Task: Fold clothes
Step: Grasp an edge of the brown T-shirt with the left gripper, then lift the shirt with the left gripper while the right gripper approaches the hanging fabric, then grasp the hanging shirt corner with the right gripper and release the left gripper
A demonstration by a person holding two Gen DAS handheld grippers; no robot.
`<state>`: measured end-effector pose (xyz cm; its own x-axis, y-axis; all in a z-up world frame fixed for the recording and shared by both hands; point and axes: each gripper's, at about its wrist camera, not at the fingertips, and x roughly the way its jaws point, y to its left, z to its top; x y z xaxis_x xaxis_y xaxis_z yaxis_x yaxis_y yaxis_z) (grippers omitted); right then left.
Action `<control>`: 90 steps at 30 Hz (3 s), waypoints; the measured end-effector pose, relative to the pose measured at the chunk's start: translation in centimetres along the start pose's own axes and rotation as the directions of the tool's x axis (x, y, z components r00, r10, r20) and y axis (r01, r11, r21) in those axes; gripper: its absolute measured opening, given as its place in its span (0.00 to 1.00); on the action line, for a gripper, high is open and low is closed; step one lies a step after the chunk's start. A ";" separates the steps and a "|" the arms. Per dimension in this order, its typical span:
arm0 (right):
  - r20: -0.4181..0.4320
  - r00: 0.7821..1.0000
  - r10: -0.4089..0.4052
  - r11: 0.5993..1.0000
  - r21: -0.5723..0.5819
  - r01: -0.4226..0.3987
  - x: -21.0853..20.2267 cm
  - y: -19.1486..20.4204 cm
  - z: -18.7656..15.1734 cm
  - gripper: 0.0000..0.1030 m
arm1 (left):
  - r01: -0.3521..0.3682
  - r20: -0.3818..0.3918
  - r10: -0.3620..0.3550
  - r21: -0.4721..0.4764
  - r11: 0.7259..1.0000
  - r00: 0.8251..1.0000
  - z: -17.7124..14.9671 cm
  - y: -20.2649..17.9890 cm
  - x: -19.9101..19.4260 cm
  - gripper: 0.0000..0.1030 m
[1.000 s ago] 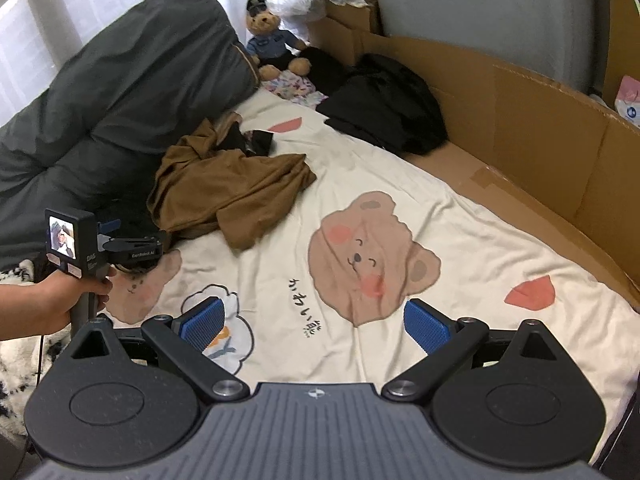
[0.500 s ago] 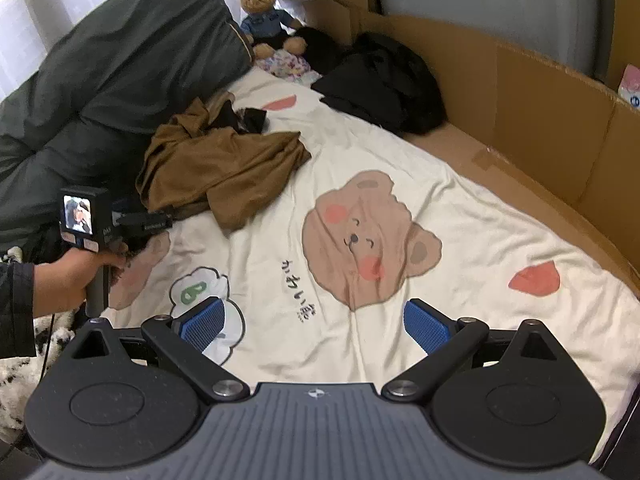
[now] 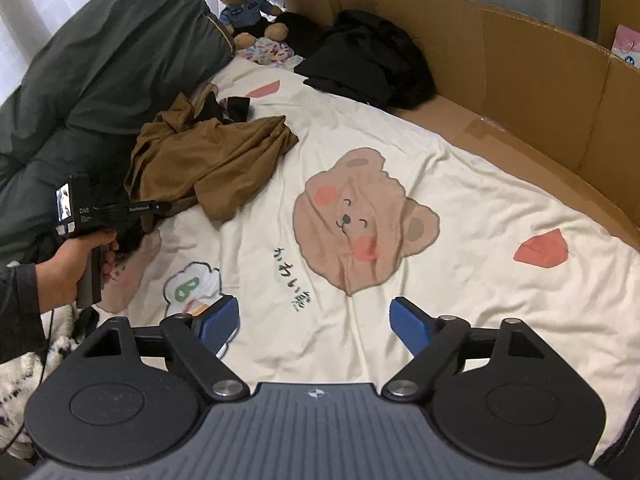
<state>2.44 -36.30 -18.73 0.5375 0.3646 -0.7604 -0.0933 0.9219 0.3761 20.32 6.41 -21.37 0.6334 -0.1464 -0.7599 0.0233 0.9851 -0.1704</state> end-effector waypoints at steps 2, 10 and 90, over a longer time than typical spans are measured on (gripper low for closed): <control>-0.007 1.000 0.004 1.000 -0.008 -0.004 0.3 0.2 0.0 0.78 | 0.046 -0.008 -0.046 0.002 0.999 0.999 0.4 0.3 -0.1 0.23; -0.036 0.999 -0.014 1.000 -0.013 0.014 1.1 0.4 -0.5 0.78 | 0.145 0.009 -0.144 -0.032 0.989 0.989 2.5 1.3 -0.8 0.12; -0.093 0.992 0.090 0.996 -0.012 -0.091 -3.8 -6.0 -6.7 0.07 | 0.715 -0.426 -0.673 -0.082 0.694 0.605 -4.7 -21.7 -6.7 0.63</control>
<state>-4.64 -42.34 -21.60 0.4469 0.4565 -0.7693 -0.1523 0.8863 0.4374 11.97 -14.40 -15.56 0.0379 -0.7901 -0.6119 0.4055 0.5718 -0.7132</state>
